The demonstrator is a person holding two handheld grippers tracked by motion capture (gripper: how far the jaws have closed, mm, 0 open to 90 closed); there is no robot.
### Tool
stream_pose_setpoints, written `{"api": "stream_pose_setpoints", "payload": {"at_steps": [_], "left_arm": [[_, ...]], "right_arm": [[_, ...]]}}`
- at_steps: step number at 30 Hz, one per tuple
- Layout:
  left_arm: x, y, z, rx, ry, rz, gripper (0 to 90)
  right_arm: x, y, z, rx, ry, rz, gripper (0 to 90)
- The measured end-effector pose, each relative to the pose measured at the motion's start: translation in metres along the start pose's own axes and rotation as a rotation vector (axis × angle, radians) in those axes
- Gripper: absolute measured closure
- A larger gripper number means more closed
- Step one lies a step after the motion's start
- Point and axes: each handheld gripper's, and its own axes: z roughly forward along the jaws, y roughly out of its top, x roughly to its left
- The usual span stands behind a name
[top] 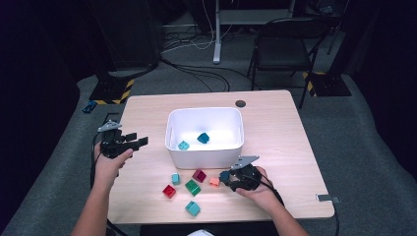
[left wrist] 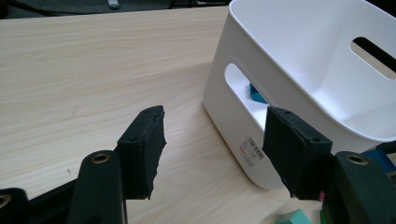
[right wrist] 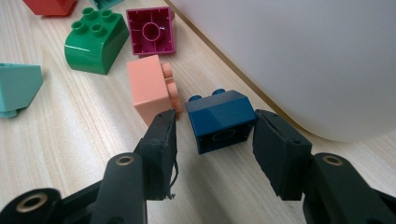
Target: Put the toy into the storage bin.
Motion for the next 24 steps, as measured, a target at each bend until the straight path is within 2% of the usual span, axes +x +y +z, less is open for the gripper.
{"api": "stream_pose_setpoints", "payload": {"at_steps": [2, 6, 8, 11, 12, 23, 24], "left_arm": [[0.000, 0.000, 0.000, 0.001, 0.000, 0.000, 38.5], [-0.001, 0.000, 0.001, 0.001, -0.001, -0.001, 38.4], [0.000, 0.000, 0.001, 0.003, -0.001, -0.002, 38.5], [0.000, 0.000, 0.001, 0.002, -0.001, -0.003, 38.5], [0.000, 0.000, 0.001, 0.002, 0.000, -0.003, 38.5], [0.000, 0.000, 0.000, 0.001, -0.002, -0.002, 38.4], [0.000, 0.000, 0.001, 0.003, -0.002, -0.003, 38.5]], "right_arm": [[0.001, 0.001, 0.001, 0.007, -0.006, 0.009, 49.3], [-0.003, 0.003, 0.006, 0.011, -0.017, -0.006, 48.7], [-0.003, 0.003, 0.007, 0.018, -0.014, 0.006, 49.4], [-0.003, 0.004, 0.008, 0.024, -0.011, -0.003, 52.0], [-0.001, 0.003, 0.009, 0.022, -0.008, -0.003, 55.5], [0.006, 0.008, -0.001, 0.015, 0.001, -0.023, 58.4], [0.008, 0.009, -0.003, 0.017, 0.000, -0.007, 58.4]]}}
